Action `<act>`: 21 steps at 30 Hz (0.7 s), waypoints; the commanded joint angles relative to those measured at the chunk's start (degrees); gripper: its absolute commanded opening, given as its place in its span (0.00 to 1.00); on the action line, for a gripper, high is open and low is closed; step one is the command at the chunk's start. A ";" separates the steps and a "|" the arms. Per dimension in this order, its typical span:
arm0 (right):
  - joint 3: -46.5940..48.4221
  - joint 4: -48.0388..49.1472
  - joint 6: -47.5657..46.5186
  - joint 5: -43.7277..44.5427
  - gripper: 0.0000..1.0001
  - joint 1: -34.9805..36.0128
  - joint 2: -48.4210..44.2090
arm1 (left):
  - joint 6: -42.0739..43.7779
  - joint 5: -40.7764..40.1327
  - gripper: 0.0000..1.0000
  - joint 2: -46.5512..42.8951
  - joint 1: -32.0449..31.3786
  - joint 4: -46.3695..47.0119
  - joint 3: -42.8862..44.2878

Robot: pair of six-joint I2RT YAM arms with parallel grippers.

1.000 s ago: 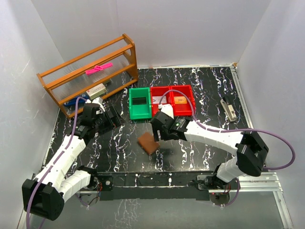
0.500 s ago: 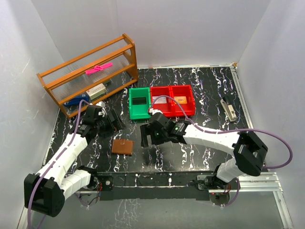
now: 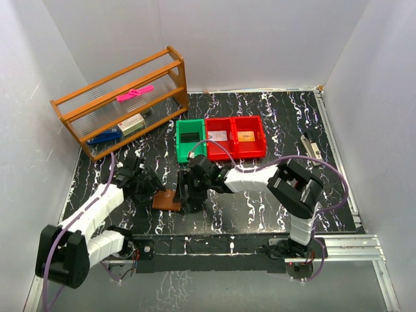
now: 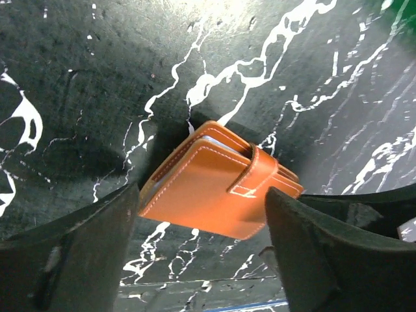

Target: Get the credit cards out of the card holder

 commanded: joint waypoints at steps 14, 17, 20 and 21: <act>-3.75 3.76 -1.46 8.66 0.02 -4.30 -9.90 | 0.85 20.55 0.58 -0.53 -0.18 20.30 -4.99; -4.95 -2.49 -5.28 15.01 0.00 -4.60 -15.55 | 3.56 20.28 0.76 1.28 -0.23 18.50 -2.13; -6.60 -7.48 -7.45 20.84 0.00 -4.63 -21.06 | 4.88 18.30 0.96 1.32 -0.26 17.01 0.58; -6.77 -10.20 -8.43 23.53 0.00 -4.62 -22.84 | 5.27 17.51 0.98 1.16 -0.19 16.77 1.33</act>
